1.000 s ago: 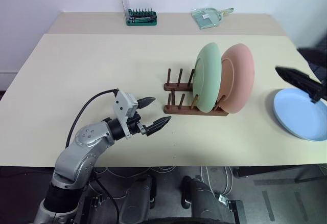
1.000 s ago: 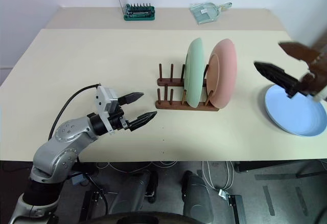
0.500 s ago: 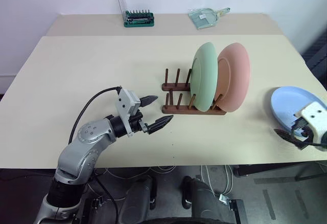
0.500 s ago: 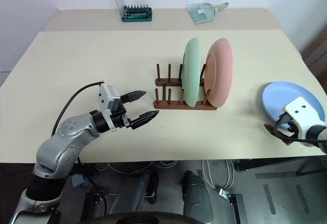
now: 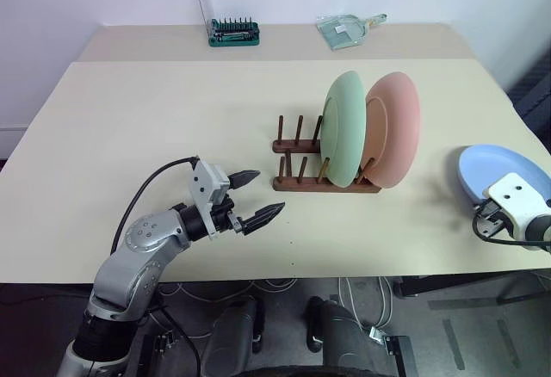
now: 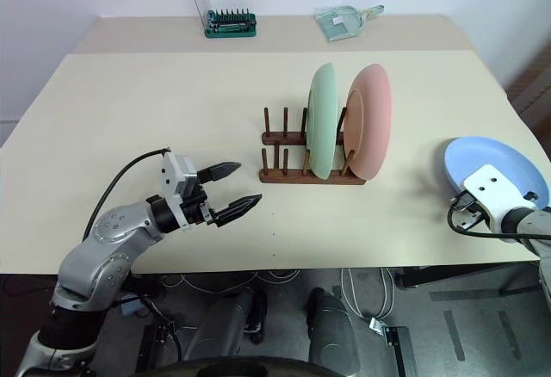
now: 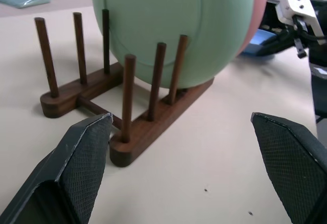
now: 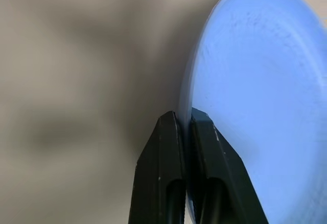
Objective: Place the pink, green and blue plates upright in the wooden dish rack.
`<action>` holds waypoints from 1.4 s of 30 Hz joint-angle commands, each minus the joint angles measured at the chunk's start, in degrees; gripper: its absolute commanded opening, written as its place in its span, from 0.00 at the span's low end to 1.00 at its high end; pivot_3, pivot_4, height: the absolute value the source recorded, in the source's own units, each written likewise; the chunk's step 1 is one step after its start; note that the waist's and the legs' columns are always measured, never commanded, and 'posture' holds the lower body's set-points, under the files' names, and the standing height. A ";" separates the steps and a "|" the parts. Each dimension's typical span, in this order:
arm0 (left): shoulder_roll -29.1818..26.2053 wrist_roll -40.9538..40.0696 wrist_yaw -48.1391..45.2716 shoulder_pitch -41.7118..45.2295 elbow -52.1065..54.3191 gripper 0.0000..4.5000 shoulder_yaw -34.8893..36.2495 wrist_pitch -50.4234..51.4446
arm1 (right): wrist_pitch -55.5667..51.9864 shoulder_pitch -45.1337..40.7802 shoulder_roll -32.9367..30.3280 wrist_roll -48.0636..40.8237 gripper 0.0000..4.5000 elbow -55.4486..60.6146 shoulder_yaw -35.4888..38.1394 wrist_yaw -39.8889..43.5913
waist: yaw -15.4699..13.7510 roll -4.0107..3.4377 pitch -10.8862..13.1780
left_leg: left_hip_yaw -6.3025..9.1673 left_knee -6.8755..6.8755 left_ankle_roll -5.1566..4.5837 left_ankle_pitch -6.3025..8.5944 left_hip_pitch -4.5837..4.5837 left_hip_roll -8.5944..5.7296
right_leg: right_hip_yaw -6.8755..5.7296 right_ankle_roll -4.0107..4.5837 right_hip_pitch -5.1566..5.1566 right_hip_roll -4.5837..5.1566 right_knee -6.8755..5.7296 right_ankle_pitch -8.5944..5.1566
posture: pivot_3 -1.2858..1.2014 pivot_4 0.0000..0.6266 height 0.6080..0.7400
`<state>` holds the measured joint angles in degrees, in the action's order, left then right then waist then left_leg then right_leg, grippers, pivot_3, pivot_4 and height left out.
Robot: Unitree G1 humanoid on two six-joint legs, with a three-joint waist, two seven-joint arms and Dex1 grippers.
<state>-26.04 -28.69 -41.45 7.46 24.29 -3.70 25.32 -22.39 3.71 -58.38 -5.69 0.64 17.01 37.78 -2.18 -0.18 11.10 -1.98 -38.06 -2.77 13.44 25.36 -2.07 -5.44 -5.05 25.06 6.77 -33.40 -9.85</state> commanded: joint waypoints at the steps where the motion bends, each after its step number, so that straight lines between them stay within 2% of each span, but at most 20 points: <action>1: -0.01 0.23 -0.95 0.55 0.00 1.00 0.27 -1.93 | -0.50 -8.91 -2.22 1.33 0.01 3.87 4.89 -4.92 | 0.13 -0.10 0.01 | -0.05 0.00 0.00 0.00 0.00 0.00 | 0.01 0.00 0.03 0.01 -0.01 0.00 | 0.52 0.24 1.00; 4: 0.27 0.43 -1.25 1.03 -0.67 1.00 -0.11 -2.27 | 2.43 -21.31 -1.59 0.60 0.01 4.84 5.11 -8.68 | 0.09 -0.27 0.03 | -0.23 -0.01 -0.08 -0.05 0.03 0.01 | 0.05 0.00 0.20 0.04 -0.08 0.11 | 0.52 0.24 1.00; 8: 0.78 0.80 -1.18 1.68 -1.12 1.00 -0.42 -2.38 | 2.42 -37.13 2.49 -8.39 0.01 10.96 4.09 -7.07 | -0.12 -0.25 0.05 | -0.26 0.05 -0.13 -0.09 0.05 0.07 | 0.04 0.02 0.27 -0.04 -0.11 0.11 | 0.52 0.24 1.00; 11: 0.96 0.85 -1.06 1.86 -1.07 1.00 -0.44 -2.28 | 0.60 -41.80 4.70 -12.49 0.01 14.05 3.29 -5.81 | -0.37 -0.09 0.09 | -0.24 0.04 -0.18 -0.09 0.09 0.06 | 0.02 0.14 0.21 -0.03 -0.06 0.19 | 0.52 0.24 1.00; 15: 1.56 0.98 0.17 1.74 -0.51 1.00 -0.03 -2.04 | -10.39 -47.74 15.85 -41.51 0.01 26.99 0.94 -3.77 | 0.26 -0.02 0.08 | -0.27 -0.06 -0.36 0.02 0.09 0.01 | 0.08 0.05 0.09 0.06 0.10 0.28 | 0.52 0.24 1.00; 16: 1.61 1.17 0.52 1.56 -0.31 1.00 0.20 -2.13 | -12.83 -48.44 18.73 -48.13 0.01 28.56 0.31 -5.65 | 0.37 -0.01 0.09 | -0.27 -0.06 -0.37 0.02 0.07 0.02 | 0.13 0.04 0.12 0.06 0.08 0.29 | 0.52 0.24 1.00; 21: 1.23 1.96 1.72 0.90 -0.05 1.00 1.56 -2.75 | -19.42 -48.19 25.99 -69.08 0.01 30.97 -1.90 -16.24 | -0.14 -0.02 0.09 | -0.22 -0.06 -0.32 0.00 0.05 0.05 | 0.18 0.08 0.21 0.04 -0.12 0.28 | 0.52 0.24 1.00; 24: 0.88 2.28 2.06 0.57 -0.09 1.00 2.17 -3.00 | -19.81 -47.76 28.23 -76.30 0.01 30.63 -2.52 -23.24 | 0.03 -0.02 0.09 | -0.28 -0.06 -0.23 0.06 0.06 0.02 | 0.24 0.12 0.20 0.07 -0.02 0.33 | 0.52 0.24 1.00; 26: 0.15 2.58 2.63 0.29 -0.44 1.00 3.63 -3.22 | -19.79 -44.22 31.66 -81.42 0.01 29.93 -4.82 -29.55 | 0.06 -0.01 0.07 | -0.30 -0.05 -0.22 0.06 0.06 0.03 | 0.25 0.12 0.22 0.07 -0.02 0.33 | 0.52 0.24 1.00; 31: -1.13 3.00 3.21 0.09 -0.84 1.00 5.32 -3.24 | -19.71 -39.88 35.22 -86.15 0.01 30.01 -8.62 -40.64 | 0.13 -0.07 0.09 | -0.43 0.05 -0.27 -0.03 0.03 0.07 | 0.28 0.15 0.34 0.03 -0.16 0.33 | 0.52 0.24 1.00; 42: -2.01 3.46 3.48 0.29 -1.39 1.00 6.73 -3.20 | -18.44 -39.18 35.36 -90.36 0.01 31.11 -11.78 -47.72 | 0.17 -0.06 0.08 | -0.57 0.04 -0.28 -0.02 0.03 0.07 | 0.35 0.14 0.37 0.01 -0.14 0.34 | 0.52 0.24 1.00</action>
<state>-27.43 -25.40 -38.24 7.45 21.98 1.42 23.21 -42.46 -34.74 -23.36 -94.88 29.18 4.73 -9.37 -2.01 -0.24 11.18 -2.56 -38.02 -3.05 13.41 25.39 -1.99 -5.08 -4.91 25.43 6.78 -33.54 -9.51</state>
